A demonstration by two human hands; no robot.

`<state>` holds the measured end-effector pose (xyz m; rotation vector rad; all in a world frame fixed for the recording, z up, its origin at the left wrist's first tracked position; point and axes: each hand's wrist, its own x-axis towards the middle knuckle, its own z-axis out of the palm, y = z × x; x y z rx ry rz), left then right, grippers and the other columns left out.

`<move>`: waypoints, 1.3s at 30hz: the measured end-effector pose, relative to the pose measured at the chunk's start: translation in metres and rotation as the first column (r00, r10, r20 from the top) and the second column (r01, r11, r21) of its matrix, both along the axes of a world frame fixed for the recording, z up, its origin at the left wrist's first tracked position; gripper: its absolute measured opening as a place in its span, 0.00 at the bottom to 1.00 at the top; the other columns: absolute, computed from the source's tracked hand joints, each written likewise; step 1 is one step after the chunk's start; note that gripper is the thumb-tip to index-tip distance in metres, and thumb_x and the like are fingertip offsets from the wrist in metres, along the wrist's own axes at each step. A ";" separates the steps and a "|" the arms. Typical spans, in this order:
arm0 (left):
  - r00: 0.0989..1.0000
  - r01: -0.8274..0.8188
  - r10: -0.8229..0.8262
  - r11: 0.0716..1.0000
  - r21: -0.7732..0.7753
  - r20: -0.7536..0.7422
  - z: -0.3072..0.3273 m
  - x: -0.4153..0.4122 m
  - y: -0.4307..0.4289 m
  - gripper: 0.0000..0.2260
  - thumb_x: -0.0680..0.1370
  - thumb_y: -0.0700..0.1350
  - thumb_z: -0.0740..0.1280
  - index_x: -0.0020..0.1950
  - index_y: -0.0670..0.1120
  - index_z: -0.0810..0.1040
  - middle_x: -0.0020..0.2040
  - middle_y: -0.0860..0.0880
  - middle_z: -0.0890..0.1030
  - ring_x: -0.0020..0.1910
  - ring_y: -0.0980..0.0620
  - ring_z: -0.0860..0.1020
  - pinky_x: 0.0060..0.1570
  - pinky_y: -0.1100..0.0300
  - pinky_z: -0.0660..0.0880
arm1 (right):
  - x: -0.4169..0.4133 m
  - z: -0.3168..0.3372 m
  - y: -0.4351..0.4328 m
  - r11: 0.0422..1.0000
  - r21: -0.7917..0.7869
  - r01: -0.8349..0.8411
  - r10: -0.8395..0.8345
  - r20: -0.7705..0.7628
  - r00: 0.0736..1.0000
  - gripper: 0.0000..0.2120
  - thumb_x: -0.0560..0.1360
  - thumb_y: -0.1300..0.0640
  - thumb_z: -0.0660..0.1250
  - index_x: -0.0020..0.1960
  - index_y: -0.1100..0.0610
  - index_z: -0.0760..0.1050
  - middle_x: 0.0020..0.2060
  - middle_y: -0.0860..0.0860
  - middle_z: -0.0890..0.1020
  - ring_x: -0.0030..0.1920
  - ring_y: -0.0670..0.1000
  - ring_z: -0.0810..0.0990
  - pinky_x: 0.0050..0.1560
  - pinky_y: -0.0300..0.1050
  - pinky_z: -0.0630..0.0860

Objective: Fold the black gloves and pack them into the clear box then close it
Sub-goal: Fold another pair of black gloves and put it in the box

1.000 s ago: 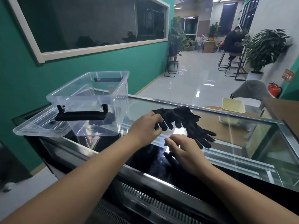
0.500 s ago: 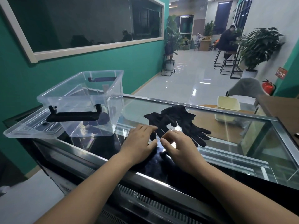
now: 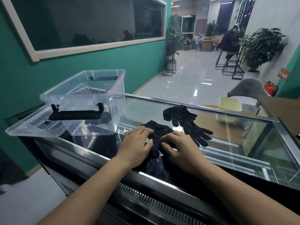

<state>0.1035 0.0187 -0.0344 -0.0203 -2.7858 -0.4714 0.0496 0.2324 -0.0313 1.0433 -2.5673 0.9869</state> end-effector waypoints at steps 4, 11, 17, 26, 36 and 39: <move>0.996 -0.029 0.026 0.999 -0.042 -0.081 -0.001 0.005 -0.001 0.18 0.83 0.56 0.55 0.64 0.56 0.81 0.63 0.60 0.81 0.69 0.56 0.73 0.68 0.53 0.62 | -0.003 -0.001 0.002 0.996 0.053 0.067 -0.065 -0.040 0.997 0.09 0.83 0.45 0.65 0.55 0.44 0.84 0.50 0.41 0.83 0.55 0.44 0.79 0.62 0.48 0.69; 0.945 0.195 -0.212 0.977 -0.089 -0.248 0.005 0.025 0.013 0.07 0.80 0.49 0.67 0.48 0.51 0.84 0.44 0.58 0.84 0.48 0.54 0.80 0.56 0.48 0.75 | -0.006 0.002 -0.001 0.981 0.130 0.145 -0.140 -0.044 0.989 0.13 0.84 0.44 0.63 0.63 0.46 0.82 0.60 0.42 0.84 0.68 0.46 0.76 0.69 0.44 0.60; 0.912 0.387 -0.353 0.909 0.156 -0.209 0.010 0.030 0.009 0.09 0.83 0.45 0.68 0.58 0.52 0.87 0.47 0.60 0.88 0.49 0.59 0.85 0.55 0.54 0.80 | -0.007 0.003 -0.001 0.980 0.191 0.054 -0.056 0.004 0.998 0.19 0.86 0.43 0.59 0.74 0.46 0.76 0.74 0.41 0.78 0.82 0.43 0.63 0.80 0.45 0.54; 0.960 0.233 -0.173 0.930 0.283 -0.221 0.004 0.017 0.002 0.10 0.81 0.41 0.73 0.60 0.52 0.87 0.54 0.60 0.87 0.56 0.60 0.84 0.57 0.57 0.81 | -0.041 0.009 0.022 0.924 -0.019 0.382 -0.382 -0.110 0.918 0.11 0.79 0.48 0.70 0.58 0.52 0.82 0.51 0.52 0.83 0.56 0.59 0.79 0.59 0.57 0.74; 0.976 0.209 -0.184 0.941 0.268 -0.113 0.004 0.019 0.002 0.12 0.75 0.56 0.79 0.57 0.59 0.86 0.56 0.63 0.83 0.59 0.58 0.80 0.60 0.57 0.79 | -0.070 0.000 0.032 0.818 0.137 0.558 -0.566 0.020 0.824 0.25 0.75 0.29 0.67 0.50 0.52 0.77 0.46 0.51 0.82 0.52 0.58 0.79 0.55 0.55 0.72; 0.989 0.140 -0.120 0.936 0.323 -0.082 0.005 0.016 0.001 0.19 0.72 0.61 0.81 0.61 0.61 0.84 0.60 0.64 0.78 0.64 0.60 0.76 0.63 0.65 0.74 | -0.070 0.001 0.032 0.815 0.172 0.554 -0.564 0.011 0.826 0.22 0.75 0.32 0.69 0.50 0.52 0.76 0.48 0.51 0.82 0.54 0.58 0.79 0.55 0.54 0.69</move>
